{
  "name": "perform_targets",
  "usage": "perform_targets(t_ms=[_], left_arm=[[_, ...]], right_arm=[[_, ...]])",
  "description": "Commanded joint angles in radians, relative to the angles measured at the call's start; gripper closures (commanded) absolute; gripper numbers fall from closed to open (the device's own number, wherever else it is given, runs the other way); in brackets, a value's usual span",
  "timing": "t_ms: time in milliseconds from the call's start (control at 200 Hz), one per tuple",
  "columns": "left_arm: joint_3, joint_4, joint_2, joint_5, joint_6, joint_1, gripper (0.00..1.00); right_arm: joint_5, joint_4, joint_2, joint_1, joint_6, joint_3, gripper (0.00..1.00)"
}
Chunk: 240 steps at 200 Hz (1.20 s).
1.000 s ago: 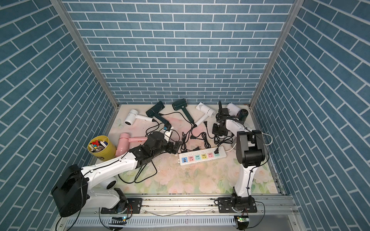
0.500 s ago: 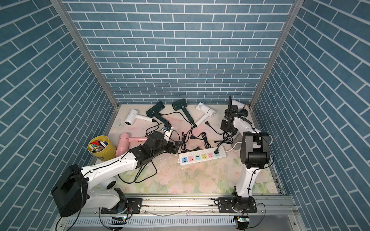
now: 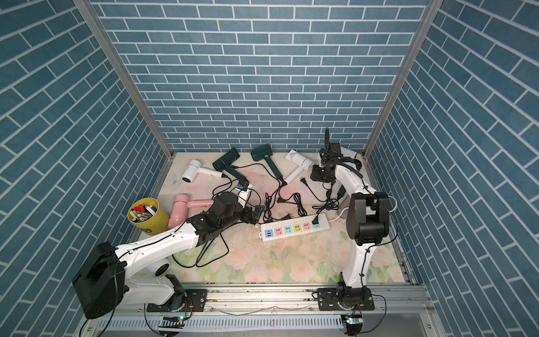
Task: Charge the blow dryers
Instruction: Pick up the plug from the center of the board.
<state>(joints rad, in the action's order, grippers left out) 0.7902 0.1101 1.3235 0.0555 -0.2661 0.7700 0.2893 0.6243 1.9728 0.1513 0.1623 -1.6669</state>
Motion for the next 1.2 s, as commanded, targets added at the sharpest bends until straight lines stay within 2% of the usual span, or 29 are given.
perform_targets(t_ms=[0, 195, 385, 995, 1105, 1195], left_arm=[[-0.011, 0.001, -0.017, 0.0, -0.007, 0.002, 0.01], [-0.026, 0.022, -0.029, -0.009, -0.017, 0.002, 0.01], [-0.03, 0.023, -0.041, -0.007, -0.015, 0.002, 0.0], [-0.04, 0.039, -0.048, -0.017, -0.021, 0.003, 0.01], [-0.043, 0.035, -0.053, -0.011, -0.021, 0.003, 0.01], [-0.04, 0.031, -0.053, -0.008, -0.023, 0.002, 0.0]], right_arm=[[0.032, 0.089, 0.105, -0.001, -0.135, -0.096, 0.62], [0.036, 0.222, 0.256, -0.001, -0.24, -0.268, 0.66], [0.055, 0.301, 0.34, 0.006, -0.302, -0.36, 0.65], [-0.043, 0.497, 0.599, 0.054, -0.354, -0.648, 0.63], [-0.067, 0.521, 0.636, 0.067, -0.366, -0.699, 0.65], [-0.09, 0.538, 0.653, 0.081, -0.381, -0.72, 0.73]])
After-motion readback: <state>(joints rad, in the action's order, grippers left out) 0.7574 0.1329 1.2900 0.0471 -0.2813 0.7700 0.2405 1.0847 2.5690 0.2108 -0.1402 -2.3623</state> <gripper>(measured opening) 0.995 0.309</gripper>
